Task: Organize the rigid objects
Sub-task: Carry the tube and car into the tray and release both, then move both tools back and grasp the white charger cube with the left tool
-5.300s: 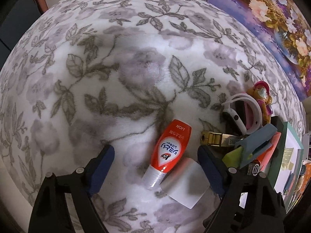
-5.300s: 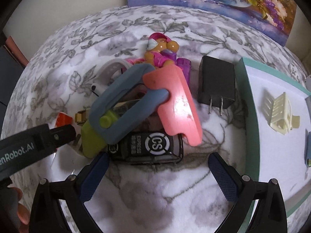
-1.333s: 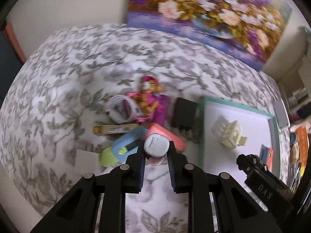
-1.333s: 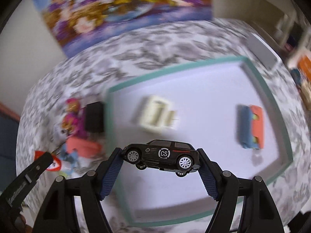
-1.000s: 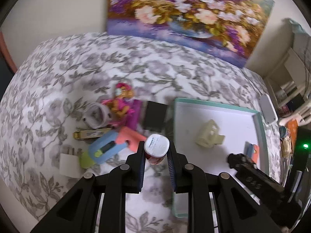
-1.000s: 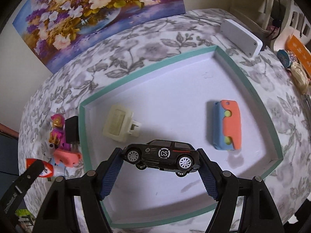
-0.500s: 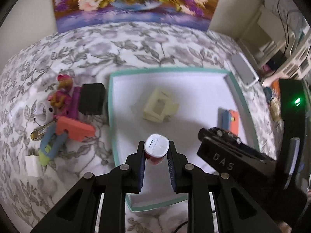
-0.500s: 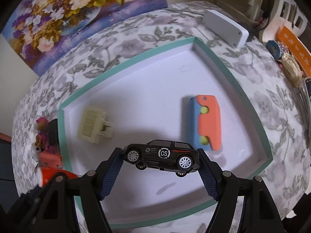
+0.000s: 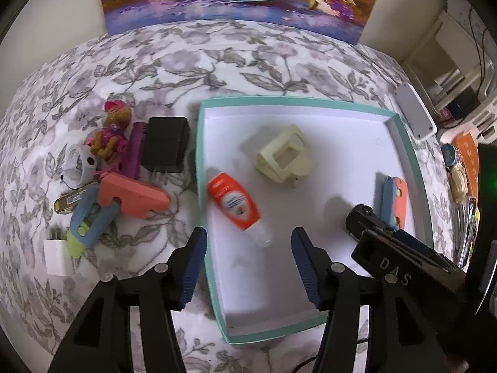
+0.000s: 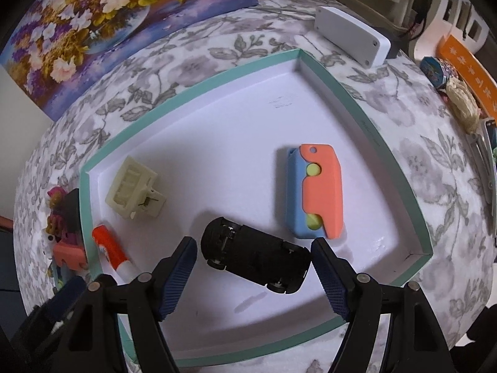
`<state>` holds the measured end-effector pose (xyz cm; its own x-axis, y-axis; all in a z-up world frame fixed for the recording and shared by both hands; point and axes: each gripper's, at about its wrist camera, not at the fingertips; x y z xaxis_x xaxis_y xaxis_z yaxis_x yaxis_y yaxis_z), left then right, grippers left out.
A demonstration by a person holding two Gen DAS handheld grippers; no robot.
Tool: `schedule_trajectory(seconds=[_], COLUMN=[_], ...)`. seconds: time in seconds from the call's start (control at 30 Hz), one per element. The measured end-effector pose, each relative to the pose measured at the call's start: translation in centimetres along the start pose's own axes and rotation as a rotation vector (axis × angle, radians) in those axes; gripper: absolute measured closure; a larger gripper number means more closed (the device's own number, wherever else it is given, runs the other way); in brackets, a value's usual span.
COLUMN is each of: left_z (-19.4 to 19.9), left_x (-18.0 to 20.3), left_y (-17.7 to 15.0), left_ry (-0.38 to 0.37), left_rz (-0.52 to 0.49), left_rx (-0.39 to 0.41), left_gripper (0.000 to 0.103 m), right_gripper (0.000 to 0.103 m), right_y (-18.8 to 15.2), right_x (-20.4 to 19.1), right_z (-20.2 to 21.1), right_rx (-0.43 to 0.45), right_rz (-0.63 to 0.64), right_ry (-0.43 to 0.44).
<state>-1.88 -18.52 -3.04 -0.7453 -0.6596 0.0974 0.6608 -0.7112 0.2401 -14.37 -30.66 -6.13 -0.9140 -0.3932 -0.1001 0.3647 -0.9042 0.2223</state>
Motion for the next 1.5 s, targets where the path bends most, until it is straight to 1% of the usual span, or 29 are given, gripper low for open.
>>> schedule_trajectory(seconds=[0.07,0.13,0.17,0.2,0.33,0.37,0.4,0.43,0.47,0.5,0.57,0.7,0.8,0.9,0.97,1.07,1.2,1.3,1.4,1.5], left_z=[0.1,0.1,0.2,0.2,0.6,0.7,0.8,1.0,1.1,1.2,1.5,2.5,4.2,5.9,6.7,7.3,6.9,5.6,4.3,2.9], left_x=[-0.4,-0.7,-0.9,-1.2,-2.9,-3.3,-3.8,-4.4,-4.9,-5.6,-6.8,-9.7,-11.9,-14.2,-15.8,-17.9,-20.3,-21.6,-22.0,-22.1], left_y=[0.1,0.2,0.2,0.2,0.3,0.3,0.3,0.3,0.3,0.3,0.2,0.1,0.1,-0.1,-0.3,-1.0,-2.2,-3.1,-3.8,-4.2], left_ry=[0.014,0.025,0.035,0.042,0.060,0.070,0.081,0.099,0.118,0.142,0.162,0.179,0.190,0.210,0.222,0.244,0.283,0.262,0.236,0.238], left_rz=[0.008,0.017,0.024,0.031,0.081,0.094,0.108,0.119,0.130,0.146,0.174,0.235,0.270,0.303,0.323,0.345,0.365,0.392,0.413,0.412], left_rx=[0.003,0.004,0.006,0.010,0.026,0.032,0.042,0.052,0.061,0.074,0.085,0.109,0.155,0.199,0.209,0.198,0.147,0.099,0.048,0.005], left_gripper=[0.043,0.036,0.029,0.025,0.022,0.018,0.013,0.009,0.007,0.007,0.007,0.006,0.006,0.006,0.006,0.006,0.006,0.006,0.006,0.006], right_gripper=[0.019,0.019,0.019,0.018,0.017,0.015,0.005,0.000,0.000,0.000,0.000,0.000,0.000,0.000,0.000,0.000,0.000,0.000,0.000,0.000], right_y=[-0.1,-0.1,-0.2,-0.2,-0.2,-0.2,-0.2,-0.3,-0.3,-0.3,-0.4,-0.5,-0.8,-1.2,-1.6,-2.7,-4.4,-5.8,-7.1,-7.9], right_x=[-0.2,-0.5,-0.6,-0.7,-0.6,-0.6,-0.6,-0.6,-0.7,-0.9,-1.2,-1.6,-2.2,-3.3,-4.5,-7.2,-10.9,-13.6,-15.8,-17.4], right_z=[0.0,0.0,0.0,0.1,0.3,0.4,0.4,0.6,0.9,1.1,1.5,2.1,2.8,4.2,5.0,6.1,6.5,6.0,4.8,3.3], right_rx=[0.002,0.008,0.010,0.015,0.027,0.028,0.031,0.035,0.047,0.054,0.069,0.082,0.097,0.126,0.140,0.154,0.147,0.117,0.078,0.023], right_rz=[0.012,0.028,0.032,0.037,0.034,0.032,0.030,0.030,0.031,0.034,0.039,0.042,0.048,0.060,0.073,0.128,0.211,0.267,0.314,0.338], right_ry=[-0.001,-0.002,-0.002,-0.003,-0.002,0.004,0.008,0.012,0.018,0.021,0.027,0.033,0.040,0.073,0.100,0.148,0.190,0.213,0.230,0.251])
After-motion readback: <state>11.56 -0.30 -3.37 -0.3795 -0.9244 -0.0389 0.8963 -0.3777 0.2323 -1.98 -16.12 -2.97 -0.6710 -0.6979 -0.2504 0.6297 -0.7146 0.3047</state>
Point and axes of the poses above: each gripper's, at about its wrist camera, not at the fingertips, and z roughly against the way its jaws point, x to its right, y to its top, and after that the axes turned 4 degrees about -z, right-handed
